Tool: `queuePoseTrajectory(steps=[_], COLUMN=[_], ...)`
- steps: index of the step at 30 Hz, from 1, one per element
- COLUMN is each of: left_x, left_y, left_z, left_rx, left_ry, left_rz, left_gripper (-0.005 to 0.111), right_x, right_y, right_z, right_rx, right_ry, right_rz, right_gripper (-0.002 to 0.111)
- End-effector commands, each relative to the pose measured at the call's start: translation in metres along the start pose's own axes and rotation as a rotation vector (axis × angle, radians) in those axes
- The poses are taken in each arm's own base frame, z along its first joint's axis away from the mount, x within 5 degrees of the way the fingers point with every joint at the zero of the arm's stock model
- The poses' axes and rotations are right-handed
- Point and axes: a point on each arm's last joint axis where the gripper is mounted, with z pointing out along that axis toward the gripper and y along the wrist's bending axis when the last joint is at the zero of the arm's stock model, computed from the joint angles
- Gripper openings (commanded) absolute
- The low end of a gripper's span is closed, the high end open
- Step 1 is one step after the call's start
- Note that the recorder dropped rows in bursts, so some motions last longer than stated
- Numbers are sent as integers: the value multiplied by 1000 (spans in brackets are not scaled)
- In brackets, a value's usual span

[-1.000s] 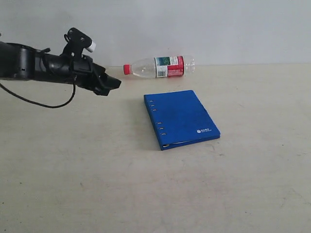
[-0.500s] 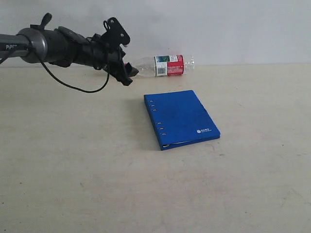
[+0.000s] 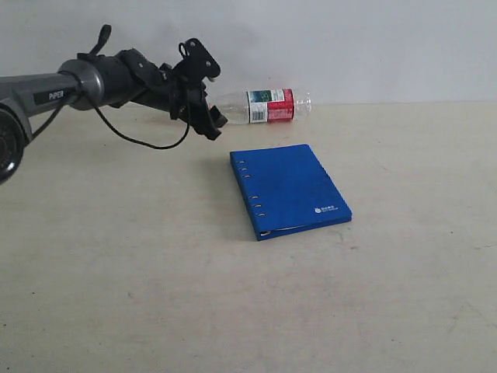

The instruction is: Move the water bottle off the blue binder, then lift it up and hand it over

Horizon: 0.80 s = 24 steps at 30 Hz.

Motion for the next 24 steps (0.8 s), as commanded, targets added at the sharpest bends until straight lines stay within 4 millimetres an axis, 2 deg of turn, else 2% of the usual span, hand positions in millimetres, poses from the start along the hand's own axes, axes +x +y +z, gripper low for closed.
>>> queuePoseTrajectory(steps=[1,4,6,9,13,17,21,24], left_x=[12,17,19,20,20,13,0,-17], left_y=[-16,-21,-22,-20,-19,-14,2,14], left_z=[20,26,27,28,26,15,-8,-22], left_rx=[83,97,92,83,85,86,51,-17], left_ry=[23,40,48,48,62,105,174,127], left_rz=[38,74,91,86,-36,-32,-9,-34], left_gripper=[64,63,57,43,26,5,4,4], right_x=[-1,-1,-1,-1,-1,-1,-1,-1], right_y=[0,0,0,0,0,0,0,0], right_z=[0,0,0,0,0,0,0,0], right_rx=[3,3,3,3,3,3,3,3], right_ry=[-10,-10,-10,-10,-10,-10,-10,-10], right_rz=[-4,-4,-4,-4,-4,-4,-4,-4], right_gripper=[0,0,0,0,0,0,0,0])
